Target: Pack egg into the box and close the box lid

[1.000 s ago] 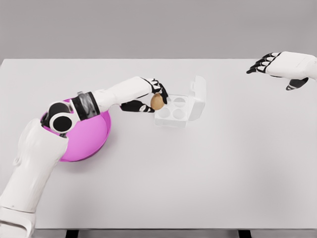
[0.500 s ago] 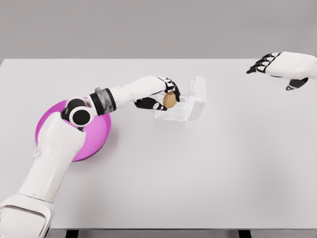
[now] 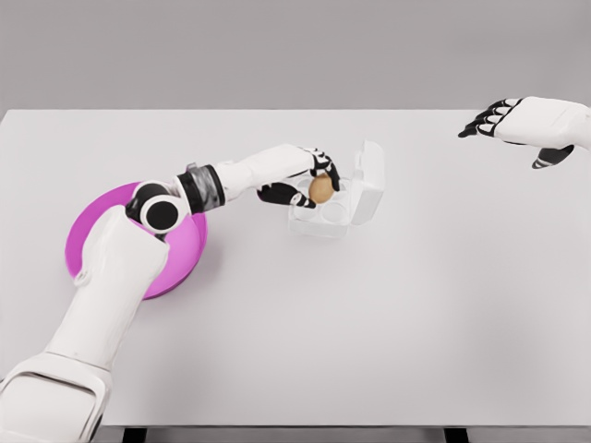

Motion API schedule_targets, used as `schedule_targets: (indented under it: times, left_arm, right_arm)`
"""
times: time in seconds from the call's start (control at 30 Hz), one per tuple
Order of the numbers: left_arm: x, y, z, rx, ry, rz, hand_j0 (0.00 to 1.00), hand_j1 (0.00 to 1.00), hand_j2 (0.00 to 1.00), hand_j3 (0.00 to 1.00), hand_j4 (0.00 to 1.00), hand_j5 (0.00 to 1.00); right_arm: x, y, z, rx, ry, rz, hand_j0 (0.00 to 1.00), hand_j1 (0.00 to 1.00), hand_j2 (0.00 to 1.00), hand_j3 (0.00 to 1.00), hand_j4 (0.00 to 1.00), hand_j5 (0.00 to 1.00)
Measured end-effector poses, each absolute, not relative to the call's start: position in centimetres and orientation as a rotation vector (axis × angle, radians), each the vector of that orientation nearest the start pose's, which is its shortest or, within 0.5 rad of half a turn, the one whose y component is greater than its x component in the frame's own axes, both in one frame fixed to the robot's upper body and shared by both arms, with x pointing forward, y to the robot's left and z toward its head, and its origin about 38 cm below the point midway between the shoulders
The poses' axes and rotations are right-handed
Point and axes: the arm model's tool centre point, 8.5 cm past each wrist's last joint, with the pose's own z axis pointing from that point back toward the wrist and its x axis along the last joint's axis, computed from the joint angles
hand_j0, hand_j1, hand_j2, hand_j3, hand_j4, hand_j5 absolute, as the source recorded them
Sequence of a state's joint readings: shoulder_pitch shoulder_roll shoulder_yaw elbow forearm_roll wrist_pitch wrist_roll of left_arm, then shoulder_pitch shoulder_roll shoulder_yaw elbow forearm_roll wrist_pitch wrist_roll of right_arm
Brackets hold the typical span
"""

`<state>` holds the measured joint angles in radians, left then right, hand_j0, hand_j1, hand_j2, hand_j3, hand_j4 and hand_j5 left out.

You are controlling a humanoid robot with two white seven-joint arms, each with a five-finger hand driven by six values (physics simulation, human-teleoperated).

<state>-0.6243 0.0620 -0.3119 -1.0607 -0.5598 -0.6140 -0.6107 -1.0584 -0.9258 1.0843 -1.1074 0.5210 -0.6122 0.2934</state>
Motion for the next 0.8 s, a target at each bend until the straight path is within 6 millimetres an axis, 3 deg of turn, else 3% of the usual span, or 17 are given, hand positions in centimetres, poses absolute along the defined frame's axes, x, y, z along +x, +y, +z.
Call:
schedule_targets:
  times: [0.3,0.8]
  left_arm:
    - [48.7,10.0,14.9,-0.023,-1.72,-1.668,0.52,0.52,0.52,0.52,0.52,0.52]
    - [49.3,10.7,14.4,-0.023,-1.686,-1.66,0.57,0.57,0.57,0.57,0.57,0.57]
  right_arm:
    - [49.0,-38.5,24.5,-0.725,-1.1,2.173,1.0,1.0,1.0,1.0,1.0,1.0]
    - [49.0,-38.6,24.6,-0.728,-1.098,2.172,1.0,1.0,1.0,1.0,1.0,1.0]
